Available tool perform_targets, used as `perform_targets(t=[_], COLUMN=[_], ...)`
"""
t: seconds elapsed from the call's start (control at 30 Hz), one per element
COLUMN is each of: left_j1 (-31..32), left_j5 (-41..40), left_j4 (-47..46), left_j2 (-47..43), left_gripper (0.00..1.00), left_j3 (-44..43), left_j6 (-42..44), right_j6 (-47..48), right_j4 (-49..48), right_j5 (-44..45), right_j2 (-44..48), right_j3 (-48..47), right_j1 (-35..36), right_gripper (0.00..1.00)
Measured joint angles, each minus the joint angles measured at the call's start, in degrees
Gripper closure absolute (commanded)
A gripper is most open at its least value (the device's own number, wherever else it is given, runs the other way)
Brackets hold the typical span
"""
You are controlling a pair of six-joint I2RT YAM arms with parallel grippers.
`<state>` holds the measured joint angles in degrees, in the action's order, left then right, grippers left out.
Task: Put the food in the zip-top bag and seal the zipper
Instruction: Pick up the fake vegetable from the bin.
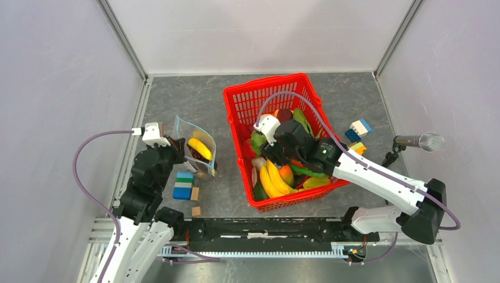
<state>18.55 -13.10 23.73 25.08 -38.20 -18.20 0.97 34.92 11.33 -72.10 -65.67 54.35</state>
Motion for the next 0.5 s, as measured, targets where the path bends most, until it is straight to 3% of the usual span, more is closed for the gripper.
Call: perform_targets(t=[0.27,0.5], left_j1=[0.0,0.0], left_j5=[0.2,0.2], left_j4=[-0.1,-0.1], left_j2=[0.1,0.0], left_gripper=[0.98,0.98], left_j3=[0.0,0.0], left_j6=[0.0,0.0], right_j6=[0.1,-0.2], right_j4=[6.3,8.9], right_j5=[2.8,5.2], right_j2=[-1.9,-3.4], right_j3=[2.5,3.8], right_j1=[-0.9,-4.2], right_gripper=[0.44,0.40])
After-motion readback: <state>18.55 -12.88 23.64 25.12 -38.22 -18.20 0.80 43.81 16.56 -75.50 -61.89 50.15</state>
